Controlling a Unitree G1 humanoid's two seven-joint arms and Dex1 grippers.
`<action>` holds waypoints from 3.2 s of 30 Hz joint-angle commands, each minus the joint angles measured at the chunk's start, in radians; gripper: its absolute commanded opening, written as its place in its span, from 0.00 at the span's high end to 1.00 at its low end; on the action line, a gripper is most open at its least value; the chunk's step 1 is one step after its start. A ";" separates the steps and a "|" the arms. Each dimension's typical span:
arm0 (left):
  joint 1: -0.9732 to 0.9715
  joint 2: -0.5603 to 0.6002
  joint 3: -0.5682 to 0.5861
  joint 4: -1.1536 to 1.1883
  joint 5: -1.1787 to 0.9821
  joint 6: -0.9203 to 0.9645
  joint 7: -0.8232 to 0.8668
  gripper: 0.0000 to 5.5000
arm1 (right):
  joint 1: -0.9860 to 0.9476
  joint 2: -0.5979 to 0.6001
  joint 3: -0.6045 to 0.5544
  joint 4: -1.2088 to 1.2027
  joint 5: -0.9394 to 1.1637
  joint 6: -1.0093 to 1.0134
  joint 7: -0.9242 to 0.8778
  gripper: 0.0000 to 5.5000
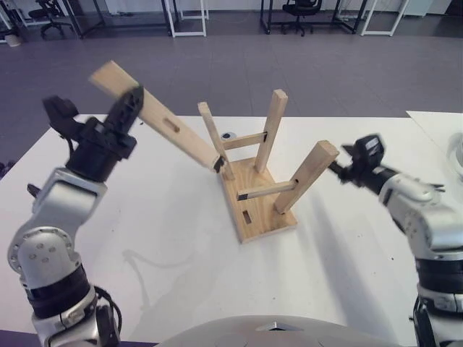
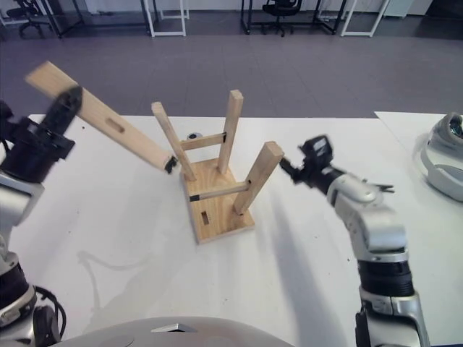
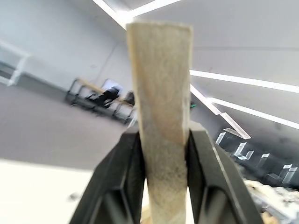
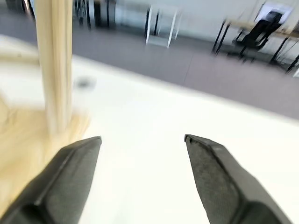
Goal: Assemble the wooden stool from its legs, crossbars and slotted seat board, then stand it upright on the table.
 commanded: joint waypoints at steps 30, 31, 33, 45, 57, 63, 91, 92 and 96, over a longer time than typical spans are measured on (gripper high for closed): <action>0.325 -0.120 -0.487 -0.033 0.836 -0.152 0.094 0.82 | 0.214 0.098 0.234 -0.108 -0.282 -0.362 0.141 0.39; 0.326 -0.131 -0.501 -0.035 0.852 -0.153 0.105 0.82 | 0.222 0.094 0.223 -0.127 -0.271 -0.358 0.147 0.39; 0.320 -0.149 -0.529 -0.031 0.888 -0.148 0.121 0.82 | 0.229 0.097 0.217 -0.158 -0.258 -0.350 0.151 0.39; 0.312 -0.077 -0.688 0.063 1.033 -0.124 -0.040 0.58 | 0.202 0.138 0.211 -0.165 -0.257 -0.341 0.114 0.39; 0.176 0.241 -0.087 -0.098 0.297 -0.033 -0.509 0.36 | -0.121 0.181 -0.166 -0.154 0.068 -0.191 -0.012 0.39; -0.469 0.217 -0.194 0.197 0.349 -0.056 -0.367 0.36 | -0.511 0.223 -0.160 -0.138 0.315 -0.011 -0.046 0.39; -0.297 0.144 -0.509 0.447 0.628 -0.106 -0.658 0.36 | -0.206 0.150 -0.006 -0.215 0.504 0.278 -0.201 0.39; -0.239 0.126 -0.585 0.558 0.722 -0.164 -0.679 0.36 | -0.143 0.156 0.047 -0.173 0.438 0.254 -0.207 0.39; -0.242 0.047 -0.484 0.515 0.535 -0.101 -0.693 0.36 | -0.182 0.191 0.016 -0.165 0.456 0.194 -0.187 0.39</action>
